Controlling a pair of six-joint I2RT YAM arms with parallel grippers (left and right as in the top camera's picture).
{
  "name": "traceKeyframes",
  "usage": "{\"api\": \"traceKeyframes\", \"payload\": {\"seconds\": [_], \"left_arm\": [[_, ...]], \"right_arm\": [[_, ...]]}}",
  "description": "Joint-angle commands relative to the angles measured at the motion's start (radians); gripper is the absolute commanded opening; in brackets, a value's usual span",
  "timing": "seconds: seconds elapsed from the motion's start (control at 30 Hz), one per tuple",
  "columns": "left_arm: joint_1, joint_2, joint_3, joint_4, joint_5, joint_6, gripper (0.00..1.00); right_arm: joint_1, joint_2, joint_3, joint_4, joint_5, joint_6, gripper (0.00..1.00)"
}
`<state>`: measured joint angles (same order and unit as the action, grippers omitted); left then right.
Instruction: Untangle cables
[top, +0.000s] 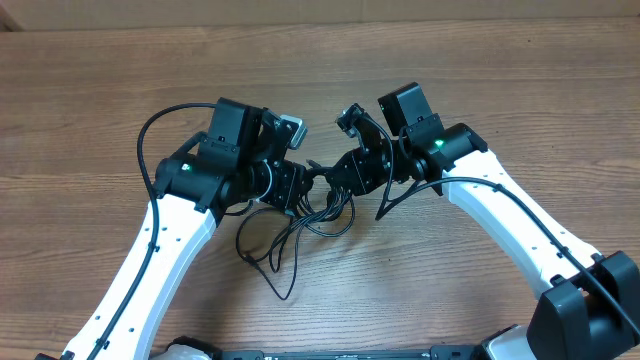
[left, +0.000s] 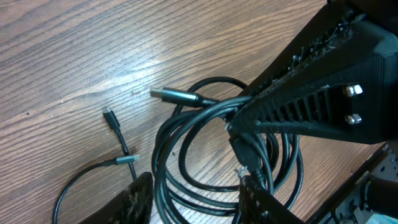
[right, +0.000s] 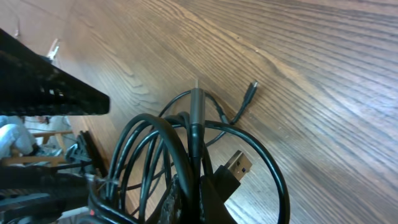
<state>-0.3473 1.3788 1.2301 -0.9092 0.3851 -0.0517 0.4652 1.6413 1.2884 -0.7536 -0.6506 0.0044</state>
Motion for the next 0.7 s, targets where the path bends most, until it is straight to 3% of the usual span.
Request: {"api": "traceKeyframes", "payload": {"seconds": [0.0,0.5,0.67], "left_arm": [[-0.009,-0.01,-0.018,0.002,-0.003,0.011,0.44],[-0.023,-0.01,-0.122,0.024,-0.082,-0.016,0.46],[-0.023,-0.01,-0.162,0.096,-0.082,-0.054,0.56]], "right_arm": [[0.004,-0.003,0.001,0.002,-0.05,0.02,0.04],[0.003,-0.003,0.002,0.005,-0.124,0.052,0.04],[0.003,-0.003,0.002,0.003,-0.209,0.052,0.04]]}}
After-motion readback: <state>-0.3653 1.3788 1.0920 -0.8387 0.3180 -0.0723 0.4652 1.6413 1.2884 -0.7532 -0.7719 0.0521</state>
